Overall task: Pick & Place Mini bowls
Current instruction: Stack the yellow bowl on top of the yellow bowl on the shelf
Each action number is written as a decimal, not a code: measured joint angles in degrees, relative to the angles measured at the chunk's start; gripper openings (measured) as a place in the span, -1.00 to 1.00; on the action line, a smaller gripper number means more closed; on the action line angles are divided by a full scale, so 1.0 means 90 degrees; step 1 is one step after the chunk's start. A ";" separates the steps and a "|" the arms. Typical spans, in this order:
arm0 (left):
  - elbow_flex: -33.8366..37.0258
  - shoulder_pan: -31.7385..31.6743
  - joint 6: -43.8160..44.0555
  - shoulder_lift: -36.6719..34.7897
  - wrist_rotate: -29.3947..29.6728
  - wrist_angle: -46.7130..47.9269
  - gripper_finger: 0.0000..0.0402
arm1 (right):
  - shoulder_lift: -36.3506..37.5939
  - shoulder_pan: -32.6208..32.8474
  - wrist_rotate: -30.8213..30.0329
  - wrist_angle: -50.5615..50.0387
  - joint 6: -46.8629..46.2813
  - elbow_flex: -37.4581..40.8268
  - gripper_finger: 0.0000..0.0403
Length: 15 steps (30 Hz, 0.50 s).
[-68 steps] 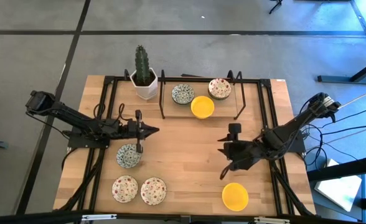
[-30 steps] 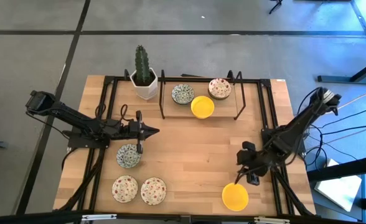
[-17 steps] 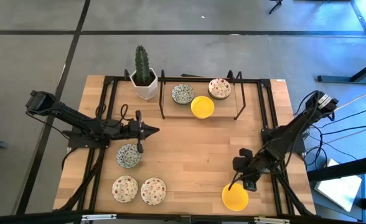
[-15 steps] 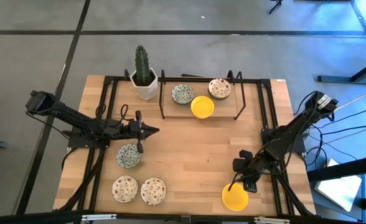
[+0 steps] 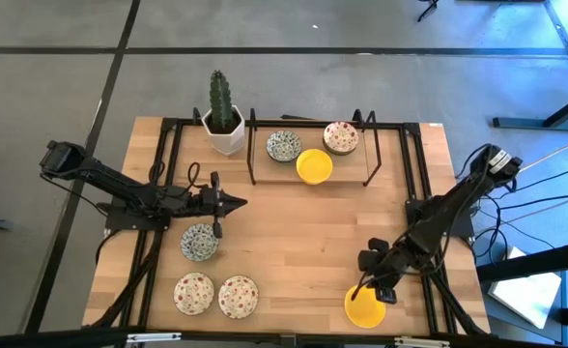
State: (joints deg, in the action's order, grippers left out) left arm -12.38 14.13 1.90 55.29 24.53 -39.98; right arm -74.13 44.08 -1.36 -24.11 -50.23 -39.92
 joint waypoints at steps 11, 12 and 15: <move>0.0000 0.0000 -0.0009 0.0000 0.0002 0.0106 -0.98 | -0.0787 0.0053 0.0316 0.0252 -0.0005 0.0000 -0.14; 0.0000 0.0000 -0.0009 0.0000 0.0005 0.0106 -0.98 | -0.0829 0.0053 0.0281 0.0222 0.0005 0.0000 -0.14; 0.0000 0.0000 -0.0010 0.0000 0.0016 0.0106 -0.98 | -0.0979 0.0051 0.0213 0.0213 -0.0015 0.0000 -0.16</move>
State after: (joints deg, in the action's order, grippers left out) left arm -12.38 14.13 1.81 55.29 24.68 -39.03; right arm -82.94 44.53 0.56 -22.20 -50.37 -39.92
